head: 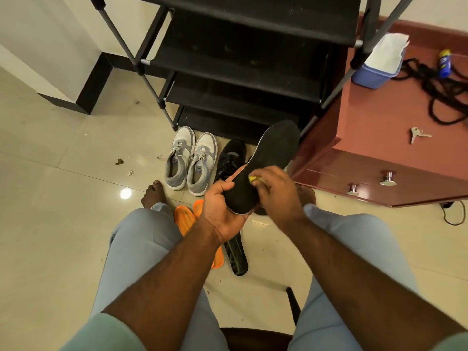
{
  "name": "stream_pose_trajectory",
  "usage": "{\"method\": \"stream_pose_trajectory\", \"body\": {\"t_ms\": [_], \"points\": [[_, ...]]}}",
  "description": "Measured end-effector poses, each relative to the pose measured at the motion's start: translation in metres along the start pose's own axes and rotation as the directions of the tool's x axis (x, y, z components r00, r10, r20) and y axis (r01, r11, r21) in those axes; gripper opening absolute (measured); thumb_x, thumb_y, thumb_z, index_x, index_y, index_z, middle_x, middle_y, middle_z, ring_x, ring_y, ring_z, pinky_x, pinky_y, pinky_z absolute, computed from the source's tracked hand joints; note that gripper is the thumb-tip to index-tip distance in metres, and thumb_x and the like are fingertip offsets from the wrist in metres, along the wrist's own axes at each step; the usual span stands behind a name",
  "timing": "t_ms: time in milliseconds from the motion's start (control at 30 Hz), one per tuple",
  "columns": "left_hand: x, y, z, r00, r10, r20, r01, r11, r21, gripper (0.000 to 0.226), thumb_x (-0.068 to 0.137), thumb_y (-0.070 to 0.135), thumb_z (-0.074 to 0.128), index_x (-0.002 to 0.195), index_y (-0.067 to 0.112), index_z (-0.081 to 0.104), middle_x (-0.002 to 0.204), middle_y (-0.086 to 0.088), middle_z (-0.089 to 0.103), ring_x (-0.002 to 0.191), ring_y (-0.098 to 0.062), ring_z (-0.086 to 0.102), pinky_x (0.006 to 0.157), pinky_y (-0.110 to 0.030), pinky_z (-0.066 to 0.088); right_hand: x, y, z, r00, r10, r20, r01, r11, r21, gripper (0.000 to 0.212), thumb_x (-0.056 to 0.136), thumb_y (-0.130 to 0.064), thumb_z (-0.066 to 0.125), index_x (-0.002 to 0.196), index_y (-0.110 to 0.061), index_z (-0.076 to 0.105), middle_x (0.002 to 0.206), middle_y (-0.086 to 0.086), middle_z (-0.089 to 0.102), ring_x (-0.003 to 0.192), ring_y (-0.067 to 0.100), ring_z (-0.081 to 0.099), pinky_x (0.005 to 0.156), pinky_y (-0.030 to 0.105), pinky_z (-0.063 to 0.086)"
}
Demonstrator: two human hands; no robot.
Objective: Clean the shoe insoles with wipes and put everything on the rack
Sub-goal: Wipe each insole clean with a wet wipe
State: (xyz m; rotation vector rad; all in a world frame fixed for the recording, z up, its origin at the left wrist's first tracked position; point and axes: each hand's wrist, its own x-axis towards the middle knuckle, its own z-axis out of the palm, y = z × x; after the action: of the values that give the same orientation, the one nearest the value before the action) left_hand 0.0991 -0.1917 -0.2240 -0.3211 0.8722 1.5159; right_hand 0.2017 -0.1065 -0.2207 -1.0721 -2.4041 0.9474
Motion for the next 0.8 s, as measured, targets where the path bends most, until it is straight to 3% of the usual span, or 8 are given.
{"method": "stream_pose_trajectory", "body": {"t_ms": [100,167,267,433,533,633,700,800], "points": [[-0.002,0.002,0.001,1.0,-0.007,-0.001,0.007,1.0,-0.013,0.053,0.084,0.023,0.042,0.133,0.013,0.06,0.124,-0.019,0.066,0.105,-0.031,0.064,0.099,-0.046,0.047,-0.004,-0.006,-0.001,0.998,0.068,0.014,-0.068,0.996,0.05,0.021,0.086,0.0,0.06,0.104,-0.006,0.069,0.101,0.009,0.063,0.095,0.021,0.059,0.088,0.034,0.05],[0.0,0.005,0.0,1.0,-0.018,-0.017,0.018,0.999,-0.027,0.048,0.094,0.034,0.041,0.135,0.015,0.059,0.124,-0.017,0.067,0.103,-0.029,0.067,0.095,-0.04,0.051,-0.024,-0.024,0.003,0.994,-0.059,0.089,0.048,0.991,0.128,0.021,0.084,0.0,0.06,0.102,-0.006,0.07,0.099,0.007,0.064,0.094,0.018,0.06,0.087,0.028,0.05],[0.0,0.006,-0.003,0.999,-0.035,-0.022,0.034,0.999,-0.007,0.061,0.102,0.056,0.026,0.139,0.017,0.055,0.129,-0.016,0.065,0.108,-0.028,0.068,0.091,-0.037,0.056,-0.035,-0.037,0.007,0.974,-0.175,0.142,0.144,0.968,0.206,0.022,0.082,-0.004,0.058,0.099,-0.008,0.071,0.095,0.005,0.065,0.09,0.016,0.061,0.083,0.03,0.051],[-0.002,-0.007,0.0,0.997,-0.072,0.0,0.072,0.997,-0.025,0.053,0.102,0.054,0.028,0.138,0.028,0.055,0.125,-0.005,0.068,0.11,-0.023,0.068,0.088,-0.039,0.057,-0.007,-0.037,0.008,0.999,-0.034,-0.032,0.04,0.977,0.208,0.022,0.082,-0.001,0.061,0.099,-0.009,0.072,0.096,0.004,0.066,0.091,0.013,0.061,0.085,0.021,0.048],[0.002,-0.002,-0.006,1.0,-0.026,0.0,0.026,0.998,-0.055,0.056,0.103,0.055,0.025,0.142,0.026,0.053,0.134,-0.014,0.062,0.122,-0.033,0.06,0.104,-0.046,0.046,-0.016,-0.037,0.009,0.993,-0.092,0.073,0.075,0.975,0.208,0.023,0.082,-0.002,0.06,0.1,-0.009,0.072,0.096,0.005,0.066,0.091,0.015,0.061,0.085,0.028,0.05],[0.008,0.006,-0.009,1.0,-0.02,-0.021,0.018,0.993,-0.117,0.06,0.101,0.06,0.028,0.142,0.023,0.053,0.137,-0.02,0.057,0.127,-0.04,0.055,0.098,-0.046,0.052,-0.027,-0.028,0.003,0.965,-0.211,0.156,0.183,0.967,0.176,0.023,0.078,-0.005,0.061,0.097,-0.008,0.073,0.092,0.005,0.067,0.089,0.012,0.059,0.084,0.028,0.047],[0.009,0.004,-0.008,0.997,-0.055,-0.049,0.049,0.991,-0.128,0.065,0.1,0.059,0.034,0.137,0.011,0.058,0.135,-0.023,0.059,0.128,-0.036,0.055,0.096,-0.042,0.054,-0.026,-0.025,0.003,0.969,-0.196,0.152,0.171,0.972,0.161,0.022,0.078,-0.006,0.062,0.097,-0.008,0.073,0.092,0.005,0.068,0.089,0.013,0.06,0.084,0.032,0.051],[0.005,-0.001,-0.006,0.991,-0.122,-0.061,0.115,0.988,-0.103,0.065,0.097,0.054,0.043,0.13,0.001,0.061,0.131,-0.019,0.061,0.128,-0.031,0.055,0.112,-0.038,0.04,-0.016,-0.031,0.007,0.987,-0.12,0.106,0.1,0.98,0.175,0.023,0.081,-0.007,0.058,0.099,-0.008,0.072,0.093,0.004,0.066,0.089,0.018,0.062,0.084,0.041,0.051]]}}
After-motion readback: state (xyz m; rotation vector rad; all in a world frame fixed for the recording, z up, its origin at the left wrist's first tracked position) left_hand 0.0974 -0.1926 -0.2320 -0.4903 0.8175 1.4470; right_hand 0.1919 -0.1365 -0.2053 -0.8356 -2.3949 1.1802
